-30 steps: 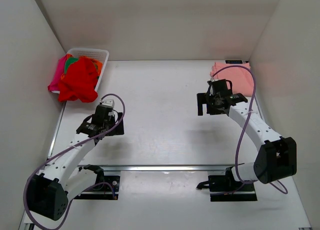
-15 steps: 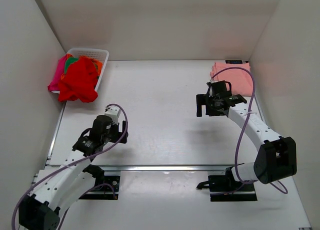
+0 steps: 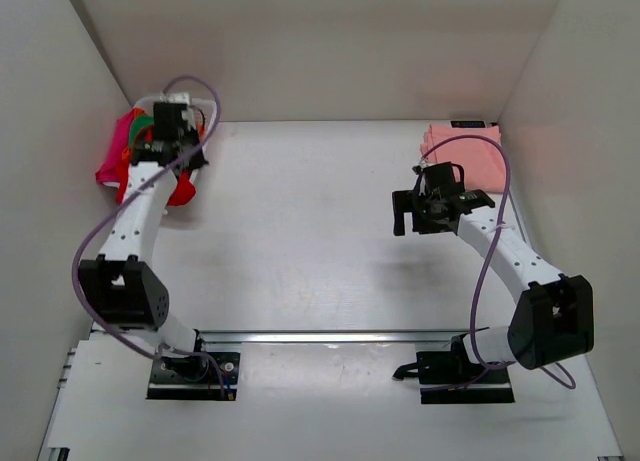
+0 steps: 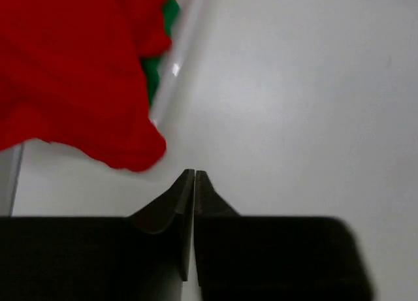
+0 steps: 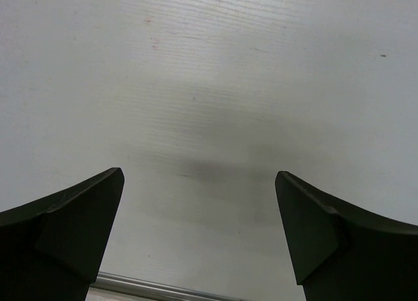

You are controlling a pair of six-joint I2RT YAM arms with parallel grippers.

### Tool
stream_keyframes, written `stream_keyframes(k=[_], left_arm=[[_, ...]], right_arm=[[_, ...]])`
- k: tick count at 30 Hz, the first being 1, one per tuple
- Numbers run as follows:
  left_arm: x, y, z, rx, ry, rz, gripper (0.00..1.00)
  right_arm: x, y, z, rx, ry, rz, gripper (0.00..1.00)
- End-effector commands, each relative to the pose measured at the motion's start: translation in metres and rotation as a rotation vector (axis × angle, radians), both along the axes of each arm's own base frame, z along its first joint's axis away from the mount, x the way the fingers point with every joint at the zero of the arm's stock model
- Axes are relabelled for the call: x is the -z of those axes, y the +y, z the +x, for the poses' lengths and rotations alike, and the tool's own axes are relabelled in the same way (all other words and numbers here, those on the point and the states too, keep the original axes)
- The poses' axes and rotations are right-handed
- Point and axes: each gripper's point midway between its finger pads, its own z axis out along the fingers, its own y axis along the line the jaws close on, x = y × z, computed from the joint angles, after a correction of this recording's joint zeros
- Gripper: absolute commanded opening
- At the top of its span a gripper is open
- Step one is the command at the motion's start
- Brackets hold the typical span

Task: Fold and stack the t-shirts
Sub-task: Grab crumpled tshirt from bin with the left arm

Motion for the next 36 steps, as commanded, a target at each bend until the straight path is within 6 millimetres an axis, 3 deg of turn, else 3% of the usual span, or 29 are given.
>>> stream_keyframes(k=[1,2,5,7,9,10,11,16,18,19,20,23,25,26,27,28,29,31,32,33,34,35,36], left_arm=[[-0.057,0.043,0.023,-0.228,-0.075,0.131,0.22],[-0.052,0.054,0.033,-0.248,-0.062,0.166,0.53],[-0.037,0.077,0.053,-0.280,-0.052,0.137,0.77],[-0.030,0.075,0.070,-0.259,-0.076,0.082,0.82],[-0.020,0.076,0.086,-0.266,-0.074,0.094,0.83],[-0.025,0.078,0.092,-0.289,-0.090,0.125,0.83],[-0.015,0.076,0.099,-0.287,-0.071,0.141,0.82],[0.005,0.099,0.125,-0.371,-0.070,0.165,0.80],[0.027,0.107,0.132,-0.385,-0.031,0.184,0.79],[0.022,0.110,0.136,-0.401,-0.040,0.199,0.80],[0.037,0.110,0.137,-0.398,0.000,0.216,0.79],[0.049,0.121,0.139,-0.438,0.052,0.252,0.66],[0.050,0.124,0.140,-0.448,0.051,0.255,0.49],[0.033,0.122,0.144,-0.433,0.003,0.243,0.12],[0.034,0.122,0.144,-0.432,0.004,0.243,0.12],[0.022,0.120,0.148,-0.424,-0.028,0.236,0.00],[0.012,0.116,0.147,-0.413,-0.039,0.233,0.00],[-0.037,0.102,0.151,-0.372,-0.136,0.181,0.00],[-0.052,0.094,0.150,-0.350,-0.163,0.160,0.00],[-0.086,0.072,0.150,-0.293,-0.236,0.113,0.00],[-0.123,0.065,0.138,-0.262,-0.310,0.071,0.00],[-0.156,0.022,0.129,-0.165,-0.394,0.007,0.00],[-0.179,0.000,0.125,-0.110,-0.462,-0.030,0.00]], right_arm=[[-0.029,-0.001,0.011,-0.015,-0.087,0.019,0.99],[-0.028,-0.001,0.009,-0.027,-0.082,0.015,0.99],[-0.032,-0.002,0.011,-0.030,-0.100,0.034,0.99],[-0.029,0.004,0.013,-0.037,-0.097,0.054,0.99],[-0.027,0.005,0.014,-0.044,-0.101,0.060,0.99],[-0.028,0.006,0.015,-0.048,-0.101,0.069,0.99],[-0.029,0.007,0.015,-0.054,-0.104,0.071,1.00],[-0.021,0.010,0.014,-0.065,-0.095,0.095,0.99],[-0.022,0.010,0.012,-0.066,-0.103,0.106,0.99],[-0.020,0.009,0.012,-0.066,-0.104,0.113,0.99],[-0.017,0.006,0.012,-0.056,-0.099,0.108,0.99],[-0.012,0.004,0.011,-0.059,-0.081,0.105,1.00],[-0.010,0.002,0.013,-0.056,-0.078,0.096,0.99],[-0.009,0.001,0.011,-0.046,-0.073,0.112,0.99],[-0.009,0.001,0.011,-0.046,-0.073,0.112,0.99],[-0.011,0.002,0.012,-0.045,-0.081,0.116,0.99],[-0.012,0.002,0.013,-0.037,-0.081,0.125,1.00],[-0.012,0.003,0.009,-0.040,-0.078,0.122,0.99],[-0.009,0.005,0.006,-0.040,-0.067,0.125,1.00],[-0.011,0.005,0.005,-0.027,-0.072,0.131,0.99],[-0.011,0.005,0.002,-0.027,-0.073,0.133,0.99],[-0.012,0.007,-0.001,-0.022,-0.070,0.143,0.99],[-0.011,0.007,-0.003,-0.009,-0.071,0.150,0.99]])
